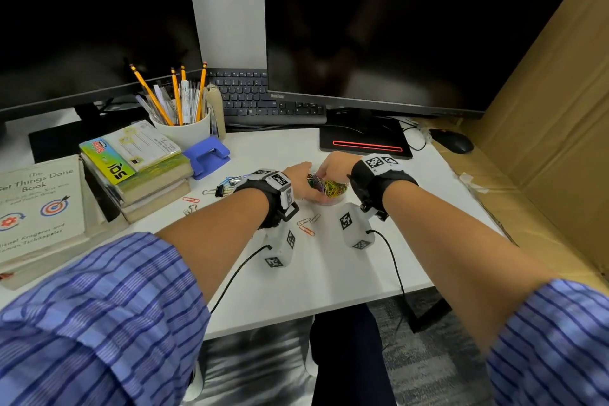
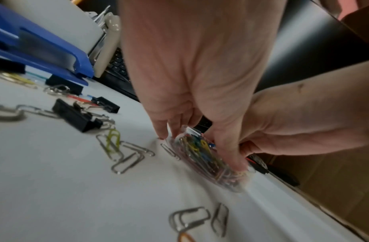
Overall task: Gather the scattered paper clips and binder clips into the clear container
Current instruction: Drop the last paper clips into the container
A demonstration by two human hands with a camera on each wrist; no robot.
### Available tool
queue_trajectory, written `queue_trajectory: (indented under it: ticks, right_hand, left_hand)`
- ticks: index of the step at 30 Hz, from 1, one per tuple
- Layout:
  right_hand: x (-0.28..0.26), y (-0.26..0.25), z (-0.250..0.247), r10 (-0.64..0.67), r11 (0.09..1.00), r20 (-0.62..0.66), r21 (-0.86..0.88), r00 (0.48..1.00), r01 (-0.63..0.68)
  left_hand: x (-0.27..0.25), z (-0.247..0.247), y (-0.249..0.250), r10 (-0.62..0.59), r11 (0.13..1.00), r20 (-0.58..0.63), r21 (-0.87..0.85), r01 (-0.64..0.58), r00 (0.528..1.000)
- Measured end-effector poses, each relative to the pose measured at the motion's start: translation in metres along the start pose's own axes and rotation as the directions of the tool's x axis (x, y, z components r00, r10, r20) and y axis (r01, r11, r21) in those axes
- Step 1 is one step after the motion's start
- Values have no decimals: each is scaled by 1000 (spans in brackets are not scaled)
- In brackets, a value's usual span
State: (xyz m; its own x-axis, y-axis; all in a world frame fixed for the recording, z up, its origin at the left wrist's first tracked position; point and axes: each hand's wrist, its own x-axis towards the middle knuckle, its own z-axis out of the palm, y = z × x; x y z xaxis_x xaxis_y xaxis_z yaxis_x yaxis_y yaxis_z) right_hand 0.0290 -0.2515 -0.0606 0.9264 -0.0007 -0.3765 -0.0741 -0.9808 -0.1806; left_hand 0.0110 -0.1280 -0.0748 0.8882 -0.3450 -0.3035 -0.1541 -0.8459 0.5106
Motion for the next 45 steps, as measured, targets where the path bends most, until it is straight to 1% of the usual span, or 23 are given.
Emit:
queue_trajectory:
  ticks: [4, 10, 16, 18, 20, 23, 24, 26, 29, 32, 34, 35, 36, 38, 39, 41, 42, 43, 45]
  right_hand:
    - [1, -1, -2, 2, 1000, 15, 29, 1000, -3]
    - [-3, -8, -9, 55, 998, 24, 28, 998, -56]
    - [-2, -14, -8, 38, 998, -5, -45, 999, -38]
    - [-4, -11, -12, 35, 998, 13, -47, 999, -34]
    - [-6, -9, -18, 32, 999, 32, 40, 999, -33]
    - [-7, -8, -23, 8, 993, 6, 120, 1000, -8]
    - [-6, -7, -22, 13, 990, 5, 141, 1000, -14]
    - [-4, -6, -21, 27, 971, 11, 236, 1000, -29]
    - [-3, -3, -20, 6, 960, -16, 281, 1000, -1]
    - [-12, -2, -18, -41, 967, 25, 252, 999, 33]
    - [-15, 0, -16, -82, 972, -6, 219, 997, 81]
    - [-16, 0, -15, -95, 976, -17, 196, 995, 96]
    - [-20, 0, -14, -104, 979, -22, 173, 994, 106]
    - [-22, -1, -11, -123, 984, -37, 125, 992, 127]
    - [-22, -2, -10, -133, 984, -53, 112, 990, 138]
    - [-27, -5, -13, -137, 981, -91, 127, 986, 147]
    - [-30, -8, -15, -132, 975, -86, 166, 988, 145]
    - [-35, -9, -16, -126, 973, -45, 191, 991, 132]
    - [-47, -13, -14, -137, 977, 53, 173, 989, 126]
  left_hand:
    - [3, -1, 1, -1, 1000, -23, 22, 2, 1000]
    - [6, 3, 0, -22, 1000, -17, 0, 22, 1000]
    - [9, 3, -3, -40, 999, -3, -30, 40, 999]
    - [9, 3, -6, -39, 998, 1, -45, 39, 999]
    - [9, 4, -7, -38, 997, 5, -62, 38, 999]
    - [11, 5, -8, -39, 996, 11, -80, 40, 999]
    - [11, 5, -8, -34, 996, 18, -84, 35, 999]
    - [12, 6, -8, -24, 996, 9, -88, 25, 1000]
    - [12, 7, -11, -28, 996, -6, -89, 27, 1000]
    - [9, 1, -6, -14, 999, 72, -45, 17, 997]
    - [9, -6, -2, -29, 999, 119, -9, 30, 992]
    - [8, -10, -1, -50, 999, 124, 5, 50, 991]
    - [8, -13, -1, -60, 998, 112, 24, 58, 992]
    - [7, -16, -3, -24, 998, 62, 68, 20, 998]
    - [9, -14, -6, -19, 998, 37, 64, 17, 999]
    - [7, -13, -8, 0, 998, 10, 65, -1, 1000]
    - [2, -14, -8, 3, 998, 13, 65, -4, 1000]
    - [-2, -15, -10, 13, 999, 7, 42, -13, 1000]
    - [-14, -21, -15, 14, 1000, -16, 15, -13, 1000]
